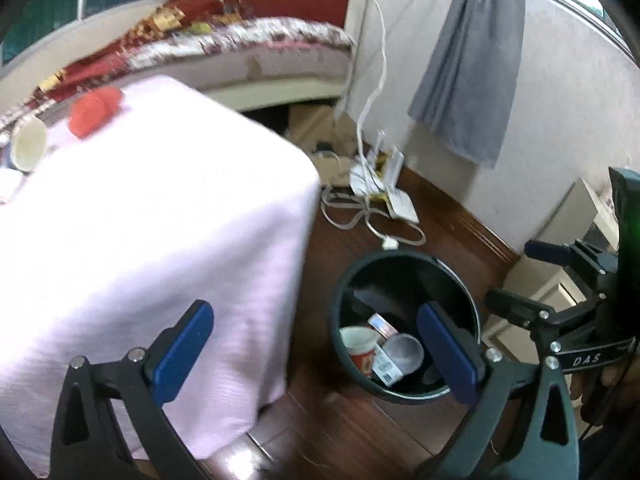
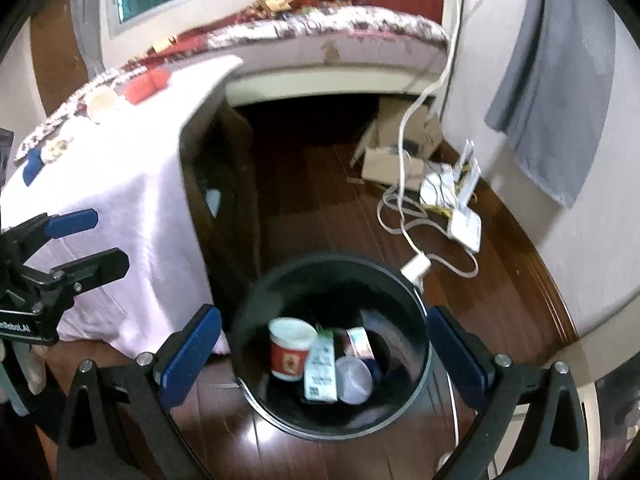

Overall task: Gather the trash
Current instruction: 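Move both tools back over the remaining table items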

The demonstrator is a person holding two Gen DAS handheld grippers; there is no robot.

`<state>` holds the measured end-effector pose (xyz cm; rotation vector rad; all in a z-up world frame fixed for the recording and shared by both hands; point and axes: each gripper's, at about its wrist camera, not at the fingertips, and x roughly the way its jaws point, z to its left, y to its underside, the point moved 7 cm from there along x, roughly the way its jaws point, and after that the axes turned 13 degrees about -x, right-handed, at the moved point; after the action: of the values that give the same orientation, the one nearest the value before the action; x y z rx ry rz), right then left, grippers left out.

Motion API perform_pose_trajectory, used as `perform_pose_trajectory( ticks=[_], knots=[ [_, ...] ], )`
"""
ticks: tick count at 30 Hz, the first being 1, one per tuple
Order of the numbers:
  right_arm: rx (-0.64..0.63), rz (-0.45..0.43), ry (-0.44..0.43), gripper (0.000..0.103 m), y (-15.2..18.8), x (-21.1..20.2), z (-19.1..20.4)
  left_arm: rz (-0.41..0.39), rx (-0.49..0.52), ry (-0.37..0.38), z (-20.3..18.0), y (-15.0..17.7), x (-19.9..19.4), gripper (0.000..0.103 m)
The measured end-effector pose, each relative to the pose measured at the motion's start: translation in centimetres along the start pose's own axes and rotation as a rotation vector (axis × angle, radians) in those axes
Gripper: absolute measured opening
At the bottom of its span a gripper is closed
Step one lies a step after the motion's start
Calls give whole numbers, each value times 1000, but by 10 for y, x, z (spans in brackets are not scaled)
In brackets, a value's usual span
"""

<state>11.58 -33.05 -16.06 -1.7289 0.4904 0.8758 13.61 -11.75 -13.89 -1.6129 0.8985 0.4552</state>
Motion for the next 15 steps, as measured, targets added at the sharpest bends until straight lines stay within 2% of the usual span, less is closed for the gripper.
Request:
perform_pose_trajectory(
  ticks=[3, 9, 15],
  knots=[
    [-12, -30, -9, 103, -17, -5, 9, -38, -6, -45, 13, -13, -12, 102],
    [-39, -109, -32, 103, -55, -15, 29, -114, -34, -87, 35, -34, -30, 102],
    [-35, -179, -98, 103, -99, -19, 52, -190, -68, -168, 70, -54, -50, 102]
  ],
)
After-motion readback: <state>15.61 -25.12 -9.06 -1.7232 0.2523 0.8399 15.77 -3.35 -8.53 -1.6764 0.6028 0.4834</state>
